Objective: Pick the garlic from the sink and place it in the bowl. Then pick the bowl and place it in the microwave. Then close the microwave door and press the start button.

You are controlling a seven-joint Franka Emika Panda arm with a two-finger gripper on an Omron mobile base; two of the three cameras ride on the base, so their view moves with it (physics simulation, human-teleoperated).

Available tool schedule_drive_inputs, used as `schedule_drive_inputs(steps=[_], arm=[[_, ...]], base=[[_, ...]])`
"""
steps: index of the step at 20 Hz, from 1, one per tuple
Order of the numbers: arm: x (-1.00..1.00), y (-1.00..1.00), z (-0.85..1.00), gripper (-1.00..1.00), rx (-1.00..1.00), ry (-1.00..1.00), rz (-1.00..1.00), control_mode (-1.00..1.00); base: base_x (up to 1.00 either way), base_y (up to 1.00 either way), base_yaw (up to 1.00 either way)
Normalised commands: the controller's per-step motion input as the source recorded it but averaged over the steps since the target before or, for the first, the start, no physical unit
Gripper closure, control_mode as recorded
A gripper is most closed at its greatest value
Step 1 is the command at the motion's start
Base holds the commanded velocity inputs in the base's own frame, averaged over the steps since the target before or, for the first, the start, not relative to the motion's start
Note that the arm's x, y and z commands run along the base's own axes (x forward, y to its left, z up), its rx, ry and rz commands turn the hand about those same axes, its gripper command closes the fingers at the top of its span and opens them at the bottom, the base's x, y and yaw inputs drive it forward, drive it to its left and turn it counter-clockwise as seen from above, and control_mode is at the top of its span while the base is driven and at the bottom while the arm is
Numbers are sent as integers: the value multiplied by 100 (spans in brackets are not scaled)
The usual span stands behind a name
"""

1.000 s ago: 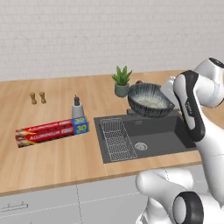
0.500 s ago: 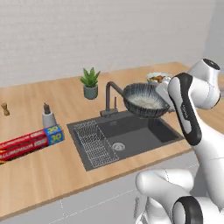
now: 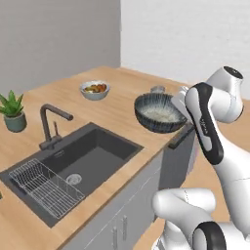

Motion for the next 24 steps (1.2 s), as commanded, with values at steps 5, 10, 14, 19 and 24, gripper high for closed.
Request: schedule_drive_inputs(steps=[5, 10, 14, 19, 24], arm=[[0, 0, 0, 100, 0, 0, 0, 100], [0, 0, 0, 100, 0, 0, 0, 100], [0, 0, 0, 100, 0, 0, 0, 100], [0, 0, 0, 100, 0, 0, 0, 100], [0, 0, 0, 100, 0, 0, 0, 100]], base=[[-14, -8, -81], [0, -4, -76], [3, 0, -68], [40, -13, -52], [69, -7, -44]])
